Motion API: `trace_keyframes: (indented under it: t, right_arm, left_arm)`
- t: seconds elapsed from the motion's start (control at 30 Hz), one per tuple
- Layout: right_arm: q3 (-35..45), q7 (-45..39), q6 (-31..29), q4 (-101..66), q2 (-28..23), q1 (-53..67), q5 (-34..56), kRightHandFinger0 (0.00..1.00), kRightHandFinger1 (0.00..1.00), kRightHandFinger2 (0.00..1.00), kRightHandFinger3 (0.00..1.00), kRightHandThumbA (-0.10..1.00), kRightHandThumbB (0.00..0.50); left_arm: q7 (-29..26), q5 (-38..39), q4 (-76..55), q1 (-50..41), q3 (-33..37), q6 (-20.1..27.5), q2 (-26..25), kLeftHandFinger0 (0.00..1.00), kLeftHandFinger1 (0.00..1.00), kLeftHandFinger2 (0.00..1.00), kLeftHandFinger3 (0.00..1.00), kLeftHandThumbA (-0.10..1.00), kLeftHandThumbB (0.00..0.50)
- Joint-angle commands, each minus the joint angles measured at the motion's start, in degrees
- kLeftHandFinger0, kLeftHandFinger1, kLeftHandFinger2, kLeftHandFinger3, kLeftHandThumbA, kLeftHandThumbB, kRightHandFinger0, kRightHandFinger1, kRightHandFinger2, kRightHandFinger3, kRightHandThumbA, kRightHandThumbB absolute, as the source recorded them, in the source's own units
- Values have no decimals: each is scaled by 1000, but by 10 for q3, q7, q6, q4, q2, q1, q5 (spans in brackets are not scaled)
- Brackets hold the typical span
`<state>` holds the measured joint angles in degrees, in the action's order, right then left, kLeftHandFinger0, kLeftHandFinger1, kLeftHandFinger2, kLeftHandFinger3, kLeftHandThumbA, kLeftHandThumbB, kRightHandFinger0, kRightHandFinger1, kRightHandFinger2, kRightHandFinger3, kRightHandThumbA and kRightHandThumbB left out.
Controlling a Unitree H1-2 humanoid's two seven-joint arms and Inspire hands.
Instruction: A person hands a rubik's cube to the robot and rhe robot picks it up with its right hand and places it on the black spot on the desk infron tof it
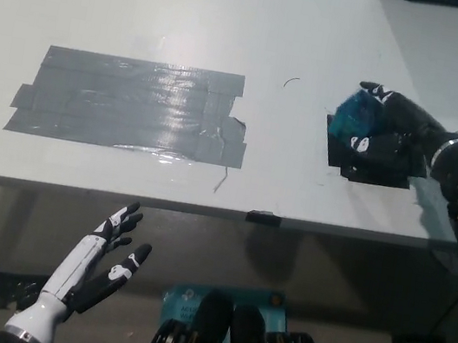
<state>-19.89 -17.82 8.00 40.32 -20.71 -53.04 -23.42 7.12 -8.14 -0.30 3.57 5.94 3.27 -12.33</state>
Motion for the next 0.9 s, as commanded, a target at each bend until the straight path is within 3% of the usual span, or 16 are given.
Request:
trace_keyframes:
  t: [0.0,0.1,0.2,0.23,0.3,0.4,0.5,0.63,0.67,0.7,0.77,0.87]
  right_arm:
    - [28,-17,33,-89,-47,-41,-2,1000,1000,1000,1000,787,500]
    - [62,-8,42,-193,-77,-44,0,1000,1000,1000,1000,857,500]
    - [111,2,61,-290,-86,-46,20,1000,1000,1000,1000,850,490]
    - [144,1,58,-333,-85,-46,57,1000,1000,1000,1000,773,436]
    - [168,-11,88,-420,-105,-51,50,1000,1000,1000,1000,937,495]
    - [203,-22,120,-530,-112,-30,66,1000,1000,1000,1000,928,500]
    - [237,-27,139,-656,-103,24,107,1000,1000,1000,1000,901,466]
    - [246,-8,130,-791,-71,141,126,1000,1000,1000,1000,915,409]
    - [245,9,114,-817,-49,191,133,1000,1000,1000,1000,927,375]
    - [244,24,101,-839,-29,235,141,1000,1000,1000,1000,926,375]
    - [233,54,81,-851,26,327,161,1000,1000,1000,1000,835,317]
    - [207,89,21,-813,88,424,150,1000,1000,1000,1000,848,303]
  left_arm:
    - [9,4,-17,9,-2,-2,-6,966,1000,1000,1000,735,80]
    - [8,3,-12,12,-3,2,-7,963,1000,1000,1000,733,81]
    - [8,5,-9,15,-3,5,-6,963,1000,1000,1000,732,76]
    - [8,3,-10,15,-3,4,-8,964,1000,1000,1000,742,80]
    - [9,4,-10,16,-3,0,-7,963,1000,1000,1000,743,77]
    - [9,3,-8,15,-1,4,-7,962,1000,1000,1000,741,77]
    - [9,2,-9,14,0,2,-6,964,1000,1000,1000,745,83]
    - [9,-2,-12,9,2,-2,-6,981,1000,1000,1000,775,95]
    - [9,0,-11,8,1,2,-6,972,1000,1000,1000,776,98]
    - [9,1,-10,6,1,5,-5,969,1000,1000,1000,776,99]
    - [6,-1,-8,2,1,4,-3,965,1000,1000,1000,779,103]
    - [3,-1,-5,-9,2,8,0,960,1000,1000,1000,775,97]
